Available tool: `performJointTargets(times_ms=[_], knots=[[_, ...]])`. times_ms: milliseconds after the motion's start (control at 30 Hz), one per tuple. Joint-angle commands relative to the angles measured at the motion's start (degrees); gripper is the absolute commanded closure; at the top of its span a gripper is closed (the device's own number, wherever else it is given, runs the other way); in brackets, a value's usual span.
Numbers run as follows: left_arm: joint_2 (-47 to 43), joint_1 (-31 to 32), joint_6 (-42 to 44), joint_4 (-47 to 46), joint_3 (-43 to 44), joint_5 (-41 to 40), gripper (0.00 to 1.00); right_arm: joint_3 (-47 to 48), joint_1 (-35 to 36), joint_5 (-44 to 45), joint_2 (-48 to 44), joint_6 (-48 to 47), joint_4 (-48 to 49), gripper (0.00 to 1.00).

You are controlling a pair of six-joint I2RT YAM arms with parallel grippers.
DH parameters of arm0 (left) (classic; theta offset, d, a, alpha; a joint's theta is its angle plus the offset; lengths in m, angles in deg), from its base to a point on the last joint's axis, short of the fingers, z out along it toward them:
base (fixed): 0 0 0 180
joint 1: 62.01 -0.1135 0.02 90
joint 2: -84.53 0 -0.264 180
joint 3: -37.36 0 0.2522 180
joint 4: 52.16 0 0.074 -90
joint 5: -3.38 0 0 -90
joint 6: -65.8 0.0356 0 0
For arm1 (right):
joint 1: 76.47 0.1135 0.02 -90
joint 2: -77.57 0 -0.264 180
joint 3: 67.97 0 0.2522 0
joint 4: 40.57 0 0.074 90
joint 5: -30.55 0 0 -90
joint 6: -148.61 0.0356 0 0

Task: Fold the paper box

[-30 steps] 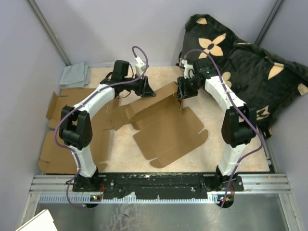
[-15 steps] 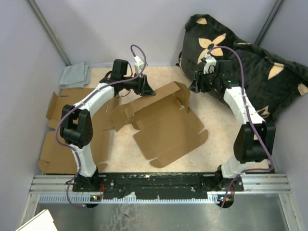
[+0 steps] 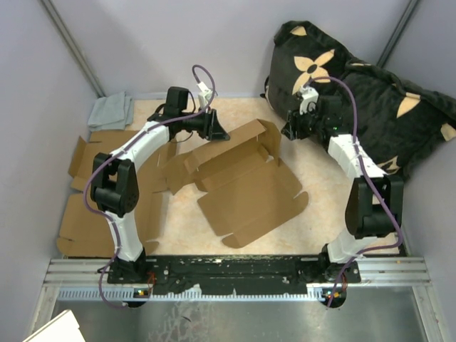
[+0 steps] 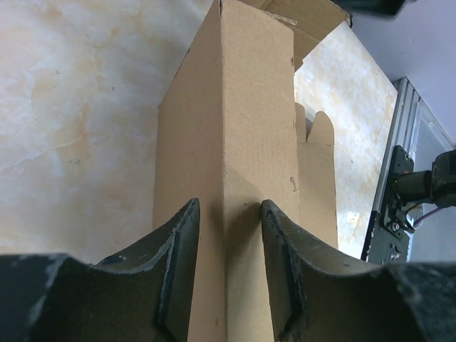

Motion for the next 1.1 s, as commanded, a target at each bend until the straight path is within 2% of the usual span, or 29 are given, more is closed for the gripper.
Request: performJointTargets(times_ms=[0, 267, 433, 600, 867, 1067], knots=[[2.1, -0.3, 0.0, 0.9, 1.7, 0.1, 0.54, -5.9, -0.3, -3.4, 0.1, -3.5, 11.2, 0.5], [2.8, -0.3, -0.2, 1.0, 2.3, 0.8, 0.54, -9.7, -0.3, -14.3, 2.0, -1.8, 19.3, 0.49], [3.0, -0.3, -0.6, 0.8, 2.4, 1.2, 0.54, -8.4, -0.2, -17.7, 5.1, -1.5, 19.5, 0.48], [3.1, -0.3, -0.8, 0.9, 2.4, 1.3, 0.54, -7.8, -0.1, -18.8, 5.9, -3.9, 16.9, 0.47], [3.3, -0.3, -1.3, 1.1, 2.8, 2.0, 0.54, -10.2, 0.8, -20.3, 5.7, -3.4, 22.1, 0.4], [3.8, -0.4, -2.1, 1.3, 3.6, 2.9, 0.54, -6.4, 2.9, -20.7, 8.9, -5.9, 19.6, 0.38]])
